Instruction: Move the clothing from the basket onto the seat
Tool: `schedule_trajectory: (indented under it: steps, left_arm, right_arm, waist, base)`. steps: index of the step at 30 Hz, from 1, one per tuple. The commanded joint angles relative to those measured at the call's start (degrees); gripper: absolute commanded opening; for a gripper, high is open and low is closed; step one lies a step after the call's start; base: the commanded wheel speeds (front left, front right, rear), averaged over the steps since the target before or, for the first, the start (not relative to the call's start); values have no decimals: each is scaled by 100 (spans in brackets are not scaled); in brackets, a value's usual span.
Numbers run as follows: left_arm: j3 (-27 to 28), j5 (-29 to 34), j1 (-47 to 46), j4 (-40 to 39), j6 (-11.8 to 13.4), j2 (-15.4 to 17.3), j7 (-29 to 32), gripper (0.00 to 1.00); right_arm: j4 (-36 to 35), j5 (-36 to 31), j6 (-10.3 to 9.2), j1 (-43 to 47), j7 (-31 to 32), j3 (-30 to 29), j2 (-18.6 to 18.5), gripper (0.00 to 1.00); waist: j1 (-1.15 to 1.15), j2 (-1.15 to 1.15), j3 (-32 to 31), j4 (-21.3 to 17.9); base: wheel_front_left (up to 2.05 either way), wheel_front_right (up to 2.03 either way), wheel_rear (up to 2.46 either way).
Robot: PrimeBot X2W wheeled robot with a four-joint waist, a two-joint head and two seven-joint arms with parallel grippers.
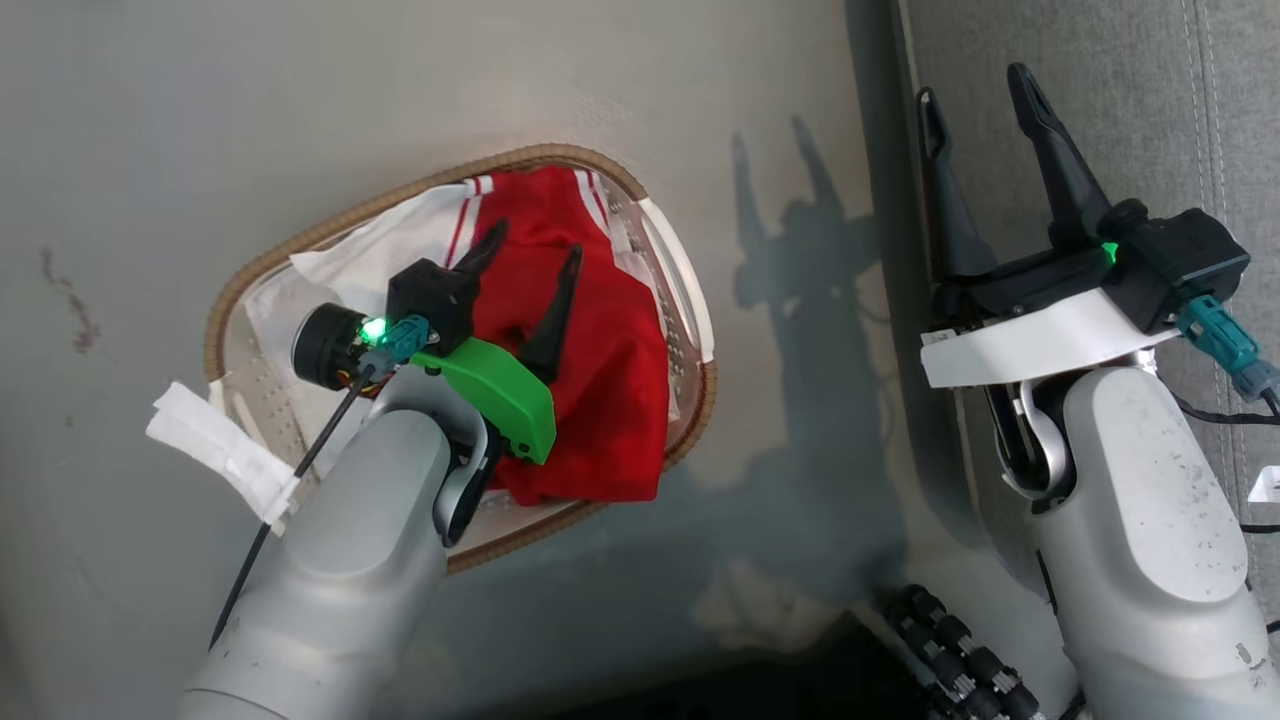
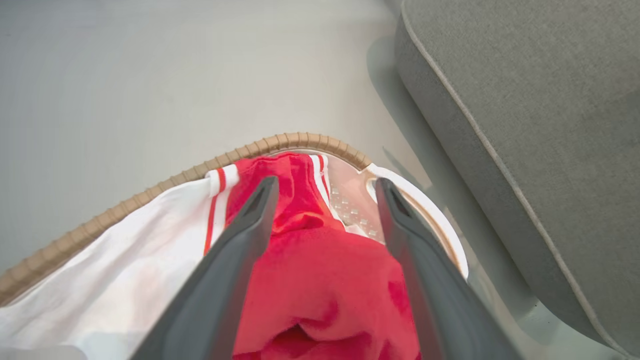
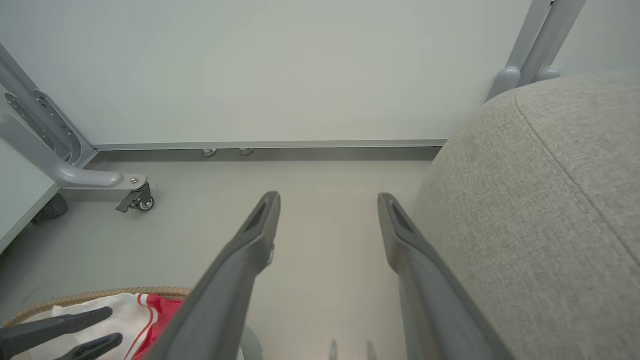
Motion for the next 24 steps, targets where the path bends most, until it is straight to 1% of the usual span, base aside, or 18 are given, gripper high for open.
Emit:
schedule_trajectory:
  steps: [1, 13, 20, 21, 22, 23, 24]
  left_arm:
    - [-57, -62, -139, 125, -11, 0, 3, 100]
    - [-799, -806, -370, 1434, -10, -170, 4, 100]
    - [-1405, -1335, -434, 1830, -10, -203, 86, 100]
    - [-1494, -1439, -429, 1871, -10, -199, 135, 98]
    - [-1568, -1478, -440, 1908, -10, -185, 160, 75]
    - [-1675, -1538, -441, 1940, -10, -174, 221, 17]
    - [-1745, -1628, -426, 1951, -10, -176, 258, 0]
  right_arm:
    - [-13, 20, -8, -13, -14, 25, -10, 100]
    - [17, -117, -8, 104, -14, 29, -12, 100]
    - [-1, -176, -8, 51, -14, 106, -12, 100]
    - [7, -186, -8, 42, -14, 104, -12, 100]
    - [14, -197, -8, 40, -14, 109, -11, 100]
    - [25, -203, -8, 39, -14, 115, -12, 100]
    - [33, -201, -8, 37, -14, 118, -12, 100]
  waist:
    - [0, 0, 259, -221]
    - [0, 0, 377, -219]
    - [0, 0, 378, -203]
    - [0, 0, 370, -195]
    - [0, 0, 362, -188]
    - [0, 0, 350, -185]
    - [0, 0, 340, -181]
  base:
    - [0, 0, 0]
    - [0, 0, 0]
    - [0, 0, 0]
    - [0, 0, 0]
    - [0, 0, 0]
    - [0, 0, 0]
    - [0, 0, 0]
